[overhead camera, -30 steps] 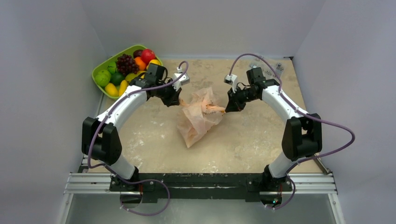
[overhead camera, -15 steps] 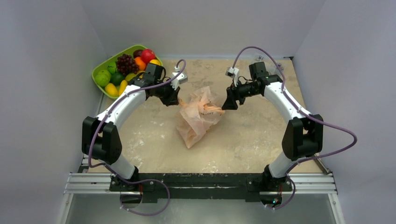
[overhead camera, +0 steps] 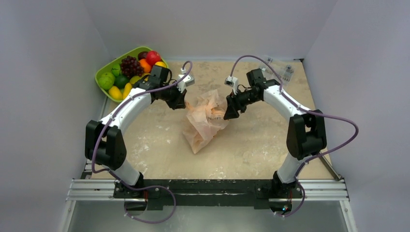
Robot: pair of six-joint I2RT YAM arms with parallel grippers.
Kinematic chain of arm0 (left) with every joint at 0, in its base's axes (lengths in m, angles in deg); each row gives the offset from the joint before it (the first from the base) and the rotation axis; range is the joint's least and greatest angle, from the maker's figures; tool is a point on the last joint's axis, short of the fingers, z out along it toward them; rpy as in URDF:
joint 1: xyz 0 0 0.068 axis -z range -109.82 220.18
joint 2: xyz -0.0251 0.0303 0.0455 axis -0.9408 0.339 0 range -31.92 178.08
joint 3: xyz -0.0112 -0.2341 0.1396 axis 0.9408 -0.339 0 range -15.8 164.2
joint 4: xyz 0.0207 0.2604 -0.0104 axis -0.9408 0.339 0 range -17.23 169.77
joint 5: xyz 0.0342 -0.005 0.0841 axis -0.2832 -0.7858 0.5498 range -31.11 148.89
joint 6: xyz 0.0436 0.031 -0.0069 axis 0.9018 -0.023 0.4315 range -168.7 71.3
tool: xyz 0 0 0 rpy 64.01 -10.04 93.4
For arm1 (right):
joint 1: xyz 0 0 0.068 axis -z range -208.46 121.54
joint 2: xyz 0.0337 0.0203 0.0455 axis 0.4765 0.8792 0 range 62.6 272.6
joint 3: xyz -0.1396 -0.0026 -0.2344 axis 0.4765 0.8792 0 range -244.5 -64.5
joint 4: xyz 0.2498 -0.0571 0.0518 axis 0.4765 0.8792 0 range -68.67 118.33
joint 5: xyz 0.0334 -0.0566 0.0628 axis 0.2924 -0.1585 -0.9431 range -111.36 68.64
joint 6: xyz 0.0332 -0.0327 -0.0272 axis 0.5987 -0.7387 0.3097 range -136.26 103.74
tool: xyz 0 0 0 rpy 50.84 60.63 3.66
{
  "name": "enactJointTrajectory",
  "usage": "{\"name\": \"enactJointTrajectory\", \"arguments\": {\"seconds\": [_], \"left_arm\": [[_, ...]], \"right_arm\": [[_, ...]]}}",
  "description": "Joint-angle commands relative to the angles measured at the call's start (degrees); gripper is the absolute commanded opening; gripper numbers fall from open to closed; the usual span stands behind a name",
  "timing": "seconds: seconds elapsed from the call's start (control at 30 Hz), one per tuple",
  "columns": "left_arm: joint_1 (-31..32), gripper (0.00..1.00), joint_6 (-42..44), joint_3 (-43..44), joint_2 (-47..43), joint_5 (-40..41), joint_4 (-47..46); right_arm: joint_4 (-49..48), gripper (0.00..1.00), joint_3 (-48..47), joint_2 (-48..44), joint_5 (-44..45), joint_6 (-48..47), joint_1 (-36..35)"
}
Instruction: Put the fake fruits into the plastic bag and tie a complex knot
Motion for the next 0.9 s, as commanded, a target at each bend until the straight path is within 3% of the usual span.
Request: {"name": "enactJointTrajectory", "arguments": {"seconds": [0.0, 0.1, 0.33, 0.6, 0.87], "left_arm": [[-0.4, 0.0, -1.5, 0.69, -0.04, -1.29, -1.78], [-0.4, 0.0, -1.81, 0.27, -0.22, -1.27, -1.84], [-0.7, 0.0, -0.9, 0.14, -0.77, -0.18, -0.5], [-4.99, 0.0, 0.86, -0.1, -2.68, 2.88, 0.85], [-10.09, 0.0, 5.29, -8.93, -5.22, 8.25, -3.01]], "right_arm": [[-0.4, 0.61, 0.99, -0.17, 2.58, -0.5, -2.35], [-1.26, 0.52, 1.38, 0.44, 4.47, -0.34, -3.2], [3.26, 0.0, -1.22, -0.12, 7.73, -4.88, -3.35], [7.09, 0.0, -2.19, -5.71, 17.71, -11.42, -0.62], [-1.31, 0.0, 11.5, -8.35, 28.65, -17.69, 2.7]]}}
